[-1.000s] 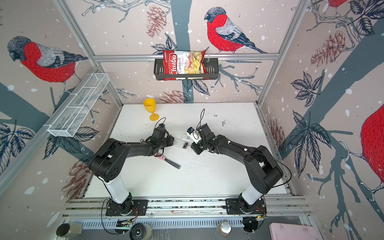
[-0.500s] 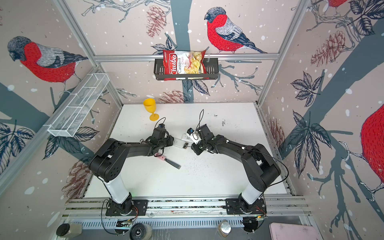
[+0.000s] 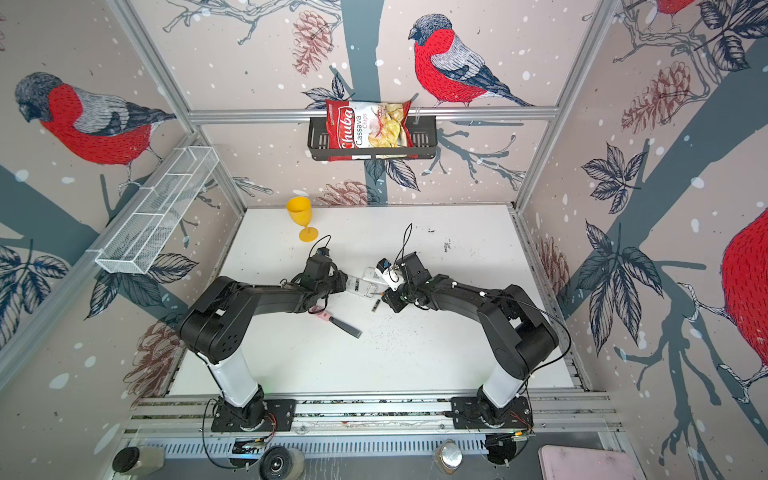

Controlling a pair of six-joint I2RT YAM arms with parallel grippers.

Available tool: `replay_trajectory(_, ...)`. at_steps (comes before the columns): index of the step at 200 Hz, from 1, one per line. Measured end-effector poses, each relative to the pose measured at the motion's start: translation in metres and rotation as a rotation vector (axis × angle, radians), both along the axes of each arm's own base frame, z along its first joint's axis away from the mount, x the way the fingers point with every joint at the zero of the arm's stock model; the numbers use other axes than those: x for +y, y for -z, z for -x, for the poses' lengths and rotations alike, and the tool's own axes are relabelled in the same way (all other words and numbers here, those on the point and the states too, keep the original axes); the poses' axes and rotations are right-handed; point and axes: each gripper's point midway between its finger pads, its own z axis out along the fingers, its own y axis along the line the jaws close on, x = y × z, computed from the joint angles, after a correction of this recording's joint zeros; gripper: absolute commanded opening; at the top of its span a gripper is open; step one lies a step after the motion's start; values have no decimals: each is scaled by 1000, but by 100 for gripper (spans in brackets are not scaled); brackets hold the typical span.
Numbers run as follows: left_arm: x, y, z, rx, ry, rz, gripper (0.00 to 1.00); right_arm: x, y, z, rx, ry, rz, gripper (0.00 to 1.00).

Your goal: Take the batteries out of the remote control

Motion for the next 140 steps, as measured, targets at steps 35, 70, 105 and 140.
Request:
replay_trajectory(35, 0, 0, 0, -1, -1, 1, 34, -2, 0, 0, 17, 16, -20, 0)
replay_trajectory(70, 0, 0, 0, -1, -1, 1, 35, -3, -6, -1, 4, 24, -38, 0)
replay_trajectory(105, 0, 0, 1, 5, 0, 4, 47, -17, -36, -9, -59, 106, -104, 0)
replay_trajectory(140, -1, -6, 2, 0, 5, 10, 88, -41, -85, -18, -154, 299, -183, 0)
